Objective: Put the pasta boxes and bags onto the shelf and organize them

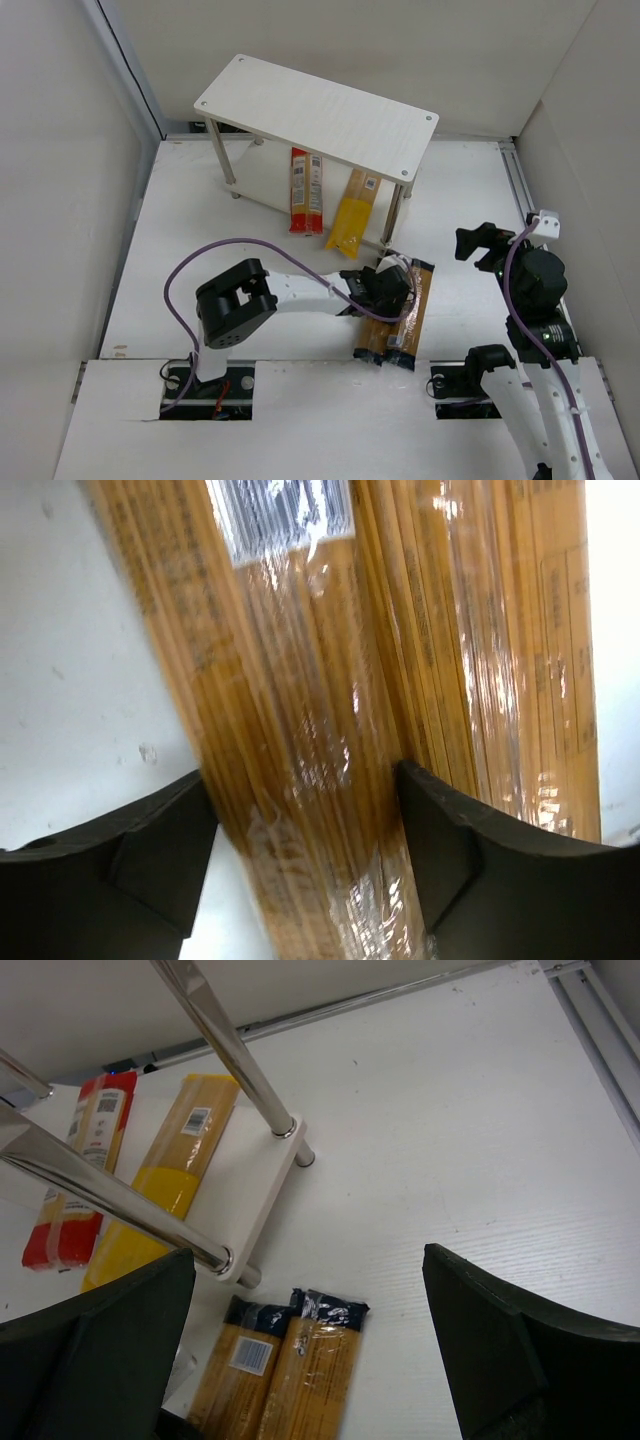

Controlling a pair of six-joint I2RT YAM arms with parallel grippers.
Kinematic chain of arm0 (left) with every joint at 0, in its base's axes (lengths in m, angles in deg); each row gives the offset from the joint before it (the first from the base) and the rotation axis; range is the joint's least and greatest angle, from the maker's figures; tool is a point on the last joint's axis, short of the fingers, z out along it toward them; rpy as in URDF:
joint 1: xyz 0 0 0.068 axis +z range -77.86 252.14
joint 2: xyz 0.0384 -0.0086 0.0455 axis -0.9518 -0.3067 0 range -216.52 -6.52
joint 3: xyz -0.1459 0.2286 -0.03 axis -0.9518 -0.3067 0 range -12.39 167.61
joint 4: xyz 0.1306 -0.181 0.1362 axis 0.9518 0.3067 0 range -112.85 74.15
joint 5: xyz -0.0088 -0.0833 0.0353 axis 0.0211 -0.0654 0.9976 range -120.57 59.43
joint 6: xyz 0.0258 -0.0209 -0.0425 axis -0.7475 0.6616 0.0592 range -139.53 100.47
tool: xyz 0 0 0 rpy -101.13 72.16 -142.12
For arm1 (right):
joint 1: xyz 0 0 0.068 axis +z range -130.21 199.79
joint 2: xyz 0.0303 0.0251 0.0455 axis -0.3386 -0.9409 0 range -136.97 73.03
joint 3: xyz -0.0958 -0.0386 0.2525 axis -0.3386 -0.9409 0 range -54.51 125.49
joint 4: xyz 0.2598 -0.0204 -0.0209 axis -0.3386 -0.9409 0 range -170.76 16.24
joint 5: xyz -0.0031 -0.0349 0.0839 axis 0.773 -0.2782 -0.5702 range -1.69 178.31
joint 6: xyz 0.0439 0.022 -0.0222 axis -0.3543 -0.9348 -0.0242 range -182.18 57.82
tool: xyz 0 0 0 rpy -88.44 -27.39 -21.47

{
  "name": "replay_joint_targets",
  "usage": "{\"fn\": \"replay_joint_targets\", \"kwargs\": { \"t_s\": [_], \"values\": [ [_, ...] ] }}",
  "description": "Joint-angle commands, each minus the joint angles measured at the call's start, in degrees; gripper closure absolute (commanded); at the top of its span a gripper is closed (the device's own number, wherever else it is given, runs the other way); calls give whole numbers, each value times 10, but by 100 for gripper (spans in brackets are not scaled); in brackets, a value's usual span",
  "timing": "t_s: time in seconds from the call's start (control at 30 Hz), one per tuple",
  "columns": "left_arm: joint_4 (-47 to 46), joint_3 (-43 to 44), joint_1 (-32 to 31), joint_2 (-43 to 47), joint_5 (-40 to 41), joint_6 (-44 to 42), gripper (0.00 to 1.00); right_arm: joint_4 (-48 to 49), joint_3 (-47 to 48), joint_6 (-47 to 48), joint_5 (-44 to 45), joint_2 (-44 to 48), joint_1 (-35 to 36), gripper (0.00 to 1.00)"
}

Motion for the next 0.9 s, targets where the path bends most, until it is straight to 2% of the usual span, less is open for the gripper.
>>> {"fn": "replay_joint_targets", "kwargs": {
  "t_s": [0.0, 0.07, 0.2, 0.23, 0.33, 0.37, 0.5, 0.63, 0.67, 0.77, 0.87],
  "values": [
    [65, 14, 4, -66, 21, 2, 32, 24, -2, -1, -6, 8, 4, 0],
    [70, 25, 4, -74, 21, 2, 32, 24, -2, -1, -6, 8, 4, 0],
    [70, 25, 4, -79, 21, 2, 47, 24, -2, -1, -6, 8, 4, 0],
    [70, 25, 4, -79, 21, 2, 62, 24, -2, -1, -6, 8, 4, 0],
    [61, 19, 4, -79, 6, 2, 85, 24, -2, -1, -6, 8, 4, 0],
    [61, 18, 4, -79, 6, 2, 100, 24, -2, -1, -6, 8, 4, 0],
    [52, 9, -11, -44, 11, 7, 100, 24, -2, -1, -1, 14, 4, 0],
    [11, -12, -34, 79, 80, -10, 100, 30, -8, -1, 0, 20, 4, 0],
    [0, -23, -42, 132, 104, -18, 100, 35, -8, -1, 0, 20, 4, 0],
    [-63, -49, -42, 225, 104, -72, 100, 35, -8, -1, 5, 26, 4, 0],
    [-102, -56, -42, 275, 90, -132, 100, 35, -8, -1, 26, 37, 4, 0]
  ]
}}
